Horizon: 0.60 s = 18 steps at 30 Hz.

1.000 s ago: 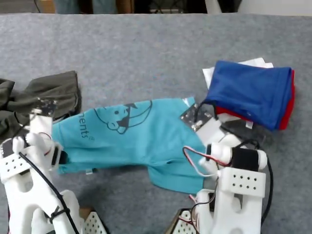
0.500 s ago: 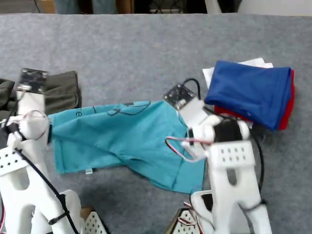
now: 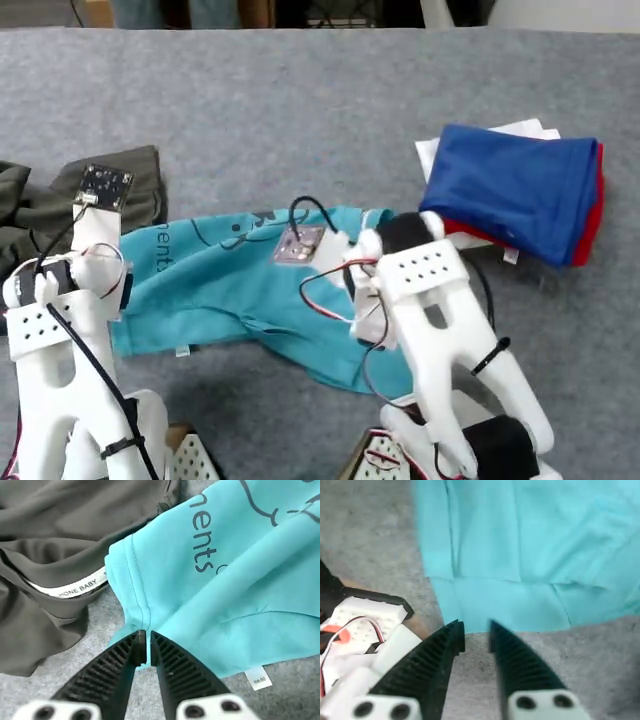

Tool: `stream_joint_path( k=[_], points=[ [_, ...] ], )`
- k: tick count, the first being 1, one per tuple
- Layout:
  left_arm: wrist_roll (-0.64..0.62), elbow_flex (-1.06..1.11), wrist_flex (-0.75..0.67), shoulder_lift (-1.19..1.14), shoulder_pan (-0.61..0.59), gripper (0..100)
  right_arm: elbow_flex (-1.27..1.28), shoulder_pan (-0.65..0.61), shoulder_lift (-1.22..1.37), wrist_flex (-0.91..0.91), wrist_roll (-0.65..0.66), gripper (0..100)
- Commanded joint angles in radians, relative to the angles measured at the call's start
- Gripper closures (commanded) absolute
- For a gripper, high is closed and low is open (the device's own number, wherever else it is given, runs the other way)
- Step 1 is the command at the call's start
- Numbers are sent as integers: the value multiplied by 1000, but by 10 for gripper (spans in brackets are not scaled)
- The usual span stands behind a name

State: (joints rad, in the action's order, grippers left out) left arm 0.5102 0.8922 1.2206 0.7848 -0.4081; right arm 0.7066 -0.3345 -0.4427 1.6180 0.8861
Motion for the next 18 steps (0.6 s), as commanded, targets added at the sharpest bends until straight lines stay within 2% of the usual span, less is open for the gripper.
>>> stream_joint_path(
  k=[1,3,8,13,18],
  points=[
    [-11,-4,-17,11,7,957,33,-58,2,-25,-41,842],
    [-14,-7,-18,9,7,957,73,-109,2,-37,-110,842],
    [-66,-10,-18,9,8,957,140,-226,2,-37,-170,841],
    [-66,-5,-20,8,8,957,162,-241,13,-91,-213,839],
    [-66,-4,-20,8,8,957,157,-241,142,-143,-213,839]
  ],
)
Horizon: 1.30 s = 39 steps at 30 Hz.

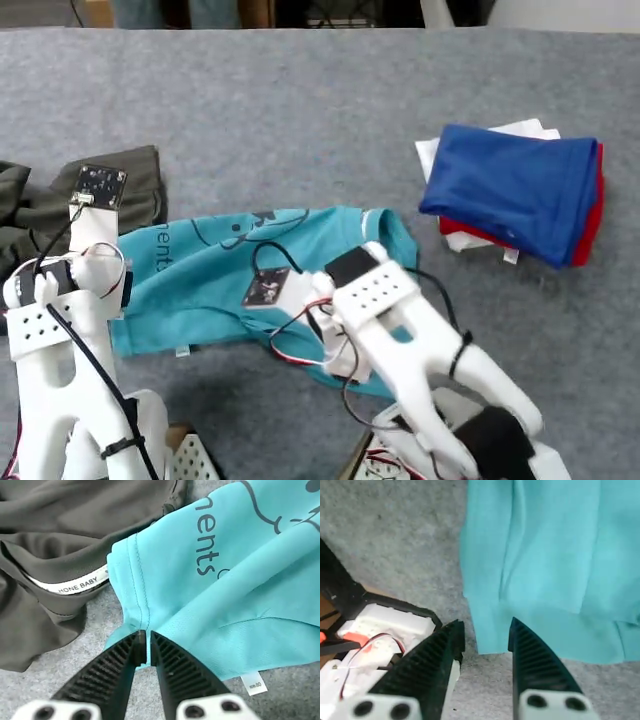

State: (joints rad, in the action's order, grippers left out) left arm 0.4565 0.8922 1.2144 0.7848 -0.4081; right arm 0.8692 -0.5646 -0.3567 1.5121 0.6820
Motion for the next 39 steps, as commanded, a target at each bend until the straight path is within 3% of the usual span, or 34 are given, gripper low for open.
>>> stream_joint_path(
  k=[1,8,18,22,27,39],
  points=[
    [-12,-4,-14,8,8,957,-5,-11,88,-60,-9,841],
    [-12,-2,-14,8,8,957,-5,-11,242,-147,-9,843],
    [-12,-2,-14,8,8,957,-7,-11,259,-218,-9,843],
    [-12,-2,-14,8,8,957,-7,-11,260,-252,-64,852],
    [-12,-2,-14,8,8,957,-7,-8,260,-252,-71,976],
    [-12,-2,-12,8,8,957,-27,-11,251,-193,-64,965]
  ],
)
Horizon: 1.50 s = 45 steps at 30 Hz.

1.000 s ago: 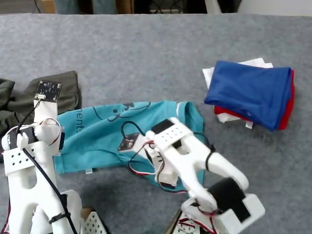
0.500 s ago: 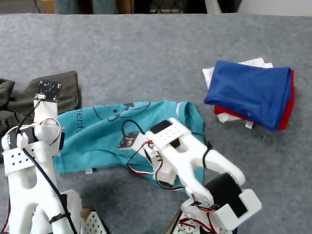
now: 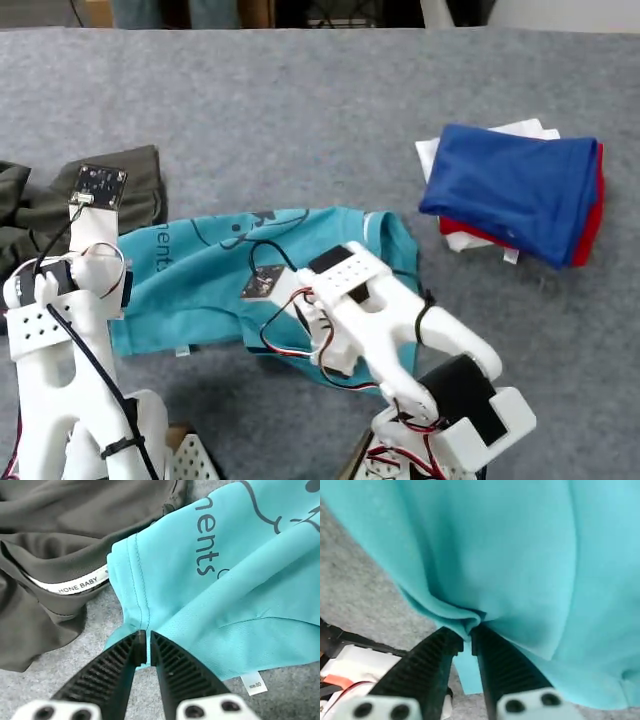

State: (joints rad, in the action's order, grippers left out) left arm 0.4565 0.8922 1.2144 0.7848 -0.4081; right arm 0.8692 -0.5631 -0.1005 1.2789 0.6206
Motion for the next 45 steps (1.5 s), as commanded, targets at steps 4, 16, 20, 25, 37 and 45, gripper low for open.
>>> stream_joint_path(
  k=[4,16,20,25,37,45],
  points=[
    [-12,-2,-11,8,8,957,-84,-12,-5,124,-3,821],
    [-12,-2,-11,8,8,957,-168,-15,4,184,-9,853],
    [-12,-2,-12,8,8,957,-166,-64,2,221,0,853],
    [-12,-2,-12,8,8,957,-151,-175,5,190,-31,853],
    [-12,-2,-12,8,8,957,-134,-230,61,187,-44,853],
    [-12,-2,-11,8,8,957,-108,-330,67,175,-87,853]
  ],
)
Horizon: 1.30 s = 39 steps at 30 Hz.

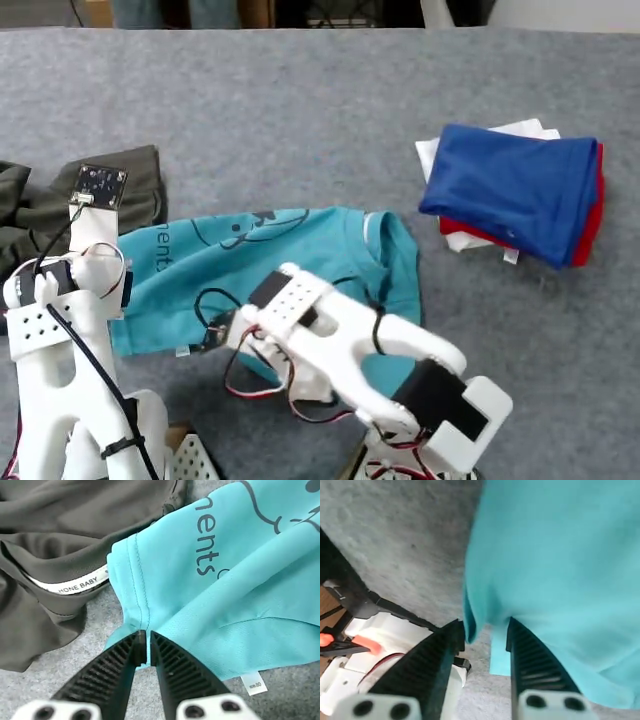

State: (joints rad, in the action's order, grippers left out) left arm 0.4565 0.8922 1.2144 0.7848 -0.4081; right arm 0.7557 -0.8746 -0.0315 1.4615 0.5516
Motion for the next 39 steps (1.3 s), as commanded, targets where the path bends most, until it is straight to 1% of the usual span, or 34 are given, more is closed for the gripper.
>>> stream_joint_path(
  k=[1,7,12,16,21,27,31,33,39],
  points=[
    [-12,-2,-11,8,8,957,7,-18,-2,-8,-18,853],
    [-12,-2,-11,8,8,957,12,-21,-1,-8,-17,853],
    [-12,-2,-11,8,8,957,12,-98,-1,-12,-25,853],
    [-12,-4,-9,8,8,957,38,-106,15,-58,-26,853],
    [-12,-4,-9,8,8,957,58,-107,133,-141,-28,851],
    [-11,-2,-6,8,7,957,44,-132,211,-178,-28,740],
    [-11,-4,-6,8,7,957,45,-190,205,-178,-28,737],
    [-11,-7,-6,8,7,957,45,-195,206,-180,-28,755],
    [-11,-10,-5,8,7,957,73,-192,209,-233,-28,904]
  ],
)
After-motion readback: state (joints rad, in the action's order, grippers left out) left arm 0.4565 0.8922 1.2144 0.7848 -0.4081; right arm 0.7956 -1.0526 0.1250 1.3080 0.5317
